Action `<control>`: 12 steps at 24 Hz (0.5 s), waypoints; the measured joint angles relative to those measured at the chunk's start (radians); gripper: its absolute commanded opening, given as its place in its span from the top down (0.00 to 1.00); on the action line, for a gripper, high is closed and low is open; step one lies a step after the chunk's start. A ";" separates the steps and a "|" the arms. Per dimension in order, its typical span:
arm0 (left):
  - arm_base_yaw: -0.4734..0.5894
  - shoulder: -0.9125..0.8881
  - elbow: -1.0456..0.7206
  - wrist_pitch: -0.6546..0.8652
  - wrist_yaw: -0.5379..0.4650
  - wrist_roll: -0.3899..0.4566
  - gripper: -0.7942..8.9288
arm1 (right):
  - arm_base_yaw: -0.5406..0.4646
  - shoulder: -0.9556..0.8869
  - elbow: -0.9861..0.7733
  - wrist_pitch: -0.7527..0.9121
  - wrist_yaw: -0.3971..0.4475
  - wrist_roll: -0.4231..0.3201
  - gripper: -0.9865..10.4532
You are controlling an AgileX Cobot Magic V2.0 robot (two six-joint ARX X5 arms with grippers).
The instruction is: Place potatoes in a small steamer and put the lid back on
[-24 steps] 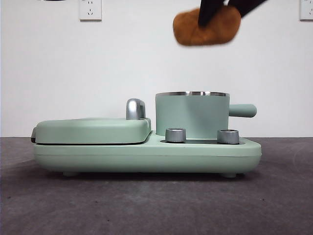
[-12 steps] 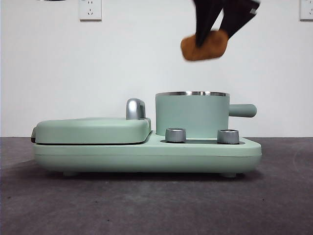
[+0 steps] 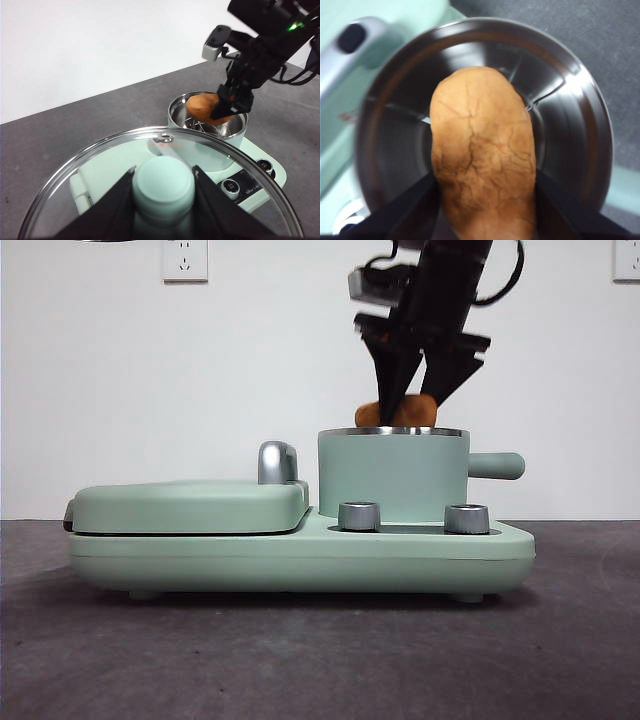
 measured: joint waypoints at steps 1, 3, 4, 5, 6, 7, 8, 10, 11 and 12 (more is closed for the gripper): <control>0.000 0.000 0.000 0.000 0.000 0.000 0.90 | -0.003 0.013 0.000 0.013 0.000 -0.007 0.73; 0.000 0.000 0.000 0.000 0.000 0.000 0.90 | -0.005 0.031 0.000 0.040 0.000 -0.017 0.73; 0.000 0.000 0.000 0.000 0.000 0.000 0.90 | -0.005 0.036 0.000 0.046 0.000 -0.018 0.73; 0.000 0.000 0.000 0.000 0.000 0.000 0.90 | -0.005 0.040 0.000 0.046 0.000 -0.018 0.73; 0.000 0.000 0.000 0.000 0.000 0.000 0.90 | -0.005 0.044 0.000 0.048 0.000 -0.018 0.73; 0.000 0.000 0.000 0.000 0.000 0.000 0.90 | -0.005 0.051 0.000 0.048 0.000 -0.018 0.73; 0.000 0.000 0.000 0.000 0.000 0.000 0.90 | -0.006 0.061 0.000 0.048 0.000 -0.018 0.73; 0.000 0.000 0.000 0.000 0.000 0.000 0.90 | -0.008 0.079 0.000 0.049 0.000 -0.023 0.73; 0.000 0.000 0.000 0.000 0.000 0.000 0.90 | -0.009 0.082 0.000 0.056 0.000 -0.025 0.73; 0.000 0.000 0.000 0.000 0.000 0.000 0.90 | -0.009 0.082 0.000 0.058 0.000 -0.025 0.73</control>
